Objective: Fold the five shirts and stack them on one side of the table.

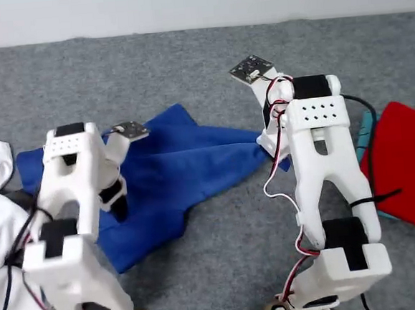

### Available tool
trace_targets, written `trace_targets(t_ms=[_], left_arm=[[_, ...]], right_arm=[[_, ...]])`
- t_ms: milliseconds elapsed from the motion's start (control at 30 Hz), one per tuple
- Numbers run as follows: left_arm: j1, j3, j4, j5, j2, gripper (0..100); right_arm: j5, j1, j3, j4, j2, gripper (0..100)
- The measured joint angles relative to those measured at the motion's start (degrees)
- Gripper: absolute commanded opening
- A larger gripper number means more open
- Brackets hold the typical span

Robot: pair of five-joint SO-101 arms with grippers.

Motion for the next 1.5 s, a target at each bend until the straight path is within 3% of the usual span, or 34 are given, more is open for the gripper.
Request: trace_targets(t_ms=[333,500,700,933,1267,1500], left_arm=[[-0.5,-33.9,5.0,-0.2,24.4,8],[-0.4,-56.1,7.8,4.3,34.5,9],[0.0,-75.2,9.0,7.4,38.6,9],[1.1,-67.3,9.0,7.8,30.9,9],[4.7,-33.8,9.0,1.9,3.3,9],[3.5,-11.8,9.0,-4.8,-8.4,21]], right_arm=[[-0.5,0.0,0.0,0.0,0.0,1.0],[-1.1,0.0,0.0,0.0,0.0,1.0],[-1.1,0.0,0.0,0.0,0.0,1.0],[-1.1,0.0,0.0,0.0,0.0,1.0],[-1.1,0.0,0.0,0.0,0.0,1.0],[-1.1,0.0,0.0,0.0,0.0,1.0]])
